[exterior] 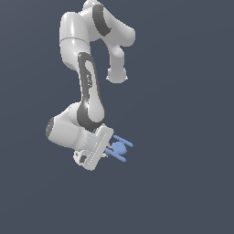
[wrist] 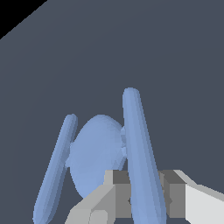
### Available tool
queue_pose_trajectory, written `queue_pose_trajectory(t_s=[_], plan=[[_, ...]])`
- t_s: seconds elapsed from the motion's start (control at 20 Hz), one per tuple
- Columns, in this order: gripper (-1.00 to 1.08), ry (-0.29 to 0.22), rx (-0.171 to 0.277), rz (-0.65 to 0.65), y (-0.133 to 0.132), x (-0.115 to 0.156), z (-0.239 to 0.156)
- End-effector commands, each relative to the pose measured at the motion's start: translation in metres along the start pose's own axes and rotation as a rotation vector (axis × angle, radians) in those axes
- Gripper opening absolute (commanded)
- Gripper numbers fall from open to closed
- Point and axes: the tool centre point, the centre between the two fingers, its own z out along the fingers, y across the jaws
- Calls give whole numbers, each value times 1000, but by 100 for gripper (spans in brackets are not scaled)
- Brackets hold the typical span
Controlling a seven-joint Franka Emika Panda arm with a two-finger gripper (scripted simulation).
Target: Pick up the object and move it to a goal position.
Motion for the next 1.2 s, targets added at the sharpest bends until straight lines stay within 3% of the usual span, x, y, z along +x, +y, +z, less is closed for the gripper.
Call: queue_pose_trajectory(t_s=[0.0,1.15], plan=[[-100,-1,-1,0,-13,1,1],[-100,-4,-2,1,-163,21,18]])
